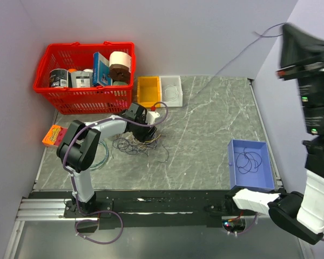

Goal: Untangle the cables

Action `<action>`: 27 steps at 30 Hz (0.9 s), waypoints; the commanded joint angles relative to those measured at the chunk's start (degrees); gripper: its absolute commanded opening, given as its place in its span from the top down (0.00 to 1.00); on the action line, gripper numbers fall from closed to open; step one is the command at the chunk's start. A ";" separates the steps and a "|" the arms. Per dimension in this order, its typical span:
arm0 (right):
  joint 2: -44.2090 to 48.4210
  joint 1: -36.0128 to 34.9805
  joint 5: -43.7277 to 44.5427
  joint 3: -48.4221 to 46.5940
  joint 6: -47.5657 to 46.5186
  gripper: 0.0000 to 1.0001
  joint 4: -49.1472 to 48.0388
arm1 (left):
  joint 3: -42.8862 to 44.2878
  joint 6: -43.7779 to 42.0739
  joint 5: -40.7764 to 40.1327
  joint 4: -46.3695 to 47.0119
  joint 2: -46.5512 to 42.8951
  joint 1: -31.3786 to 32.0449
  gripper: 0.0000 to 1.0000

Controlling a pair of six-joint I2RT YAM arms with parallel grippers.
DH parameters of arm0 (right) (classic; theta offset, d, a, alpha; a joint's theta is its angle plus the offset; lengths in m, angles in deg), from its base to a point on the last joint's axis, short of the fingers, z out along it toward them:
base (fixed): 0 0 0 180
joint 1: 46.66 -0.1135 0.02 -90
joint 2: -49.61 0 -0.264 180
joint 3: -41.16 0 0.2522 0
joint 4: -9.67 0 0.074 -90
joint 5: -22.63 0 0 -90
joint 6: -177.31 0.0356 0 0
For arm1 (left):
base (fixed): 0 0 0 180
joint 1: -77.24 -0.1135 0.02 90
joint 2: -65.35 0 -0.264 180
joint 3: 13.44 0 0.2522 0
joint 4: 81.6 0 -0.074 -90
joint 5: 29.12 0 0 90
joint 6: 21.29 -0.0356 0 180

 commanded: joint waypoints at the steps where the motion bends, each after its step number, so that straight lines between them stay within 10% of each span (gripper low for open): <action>1: -2.84 0.43 8.80 -8.26 -6.63 1.00 -2.28 | -1.46 -1.76 -2.74 1.38 -1.89 -1.09 0.41; 27: -5.92 0.25 20.24 -19.18 -30.46 1.00 -20.56 | 0.12 -4.22 -8.19 3.49 -7.86 -4.78 0.18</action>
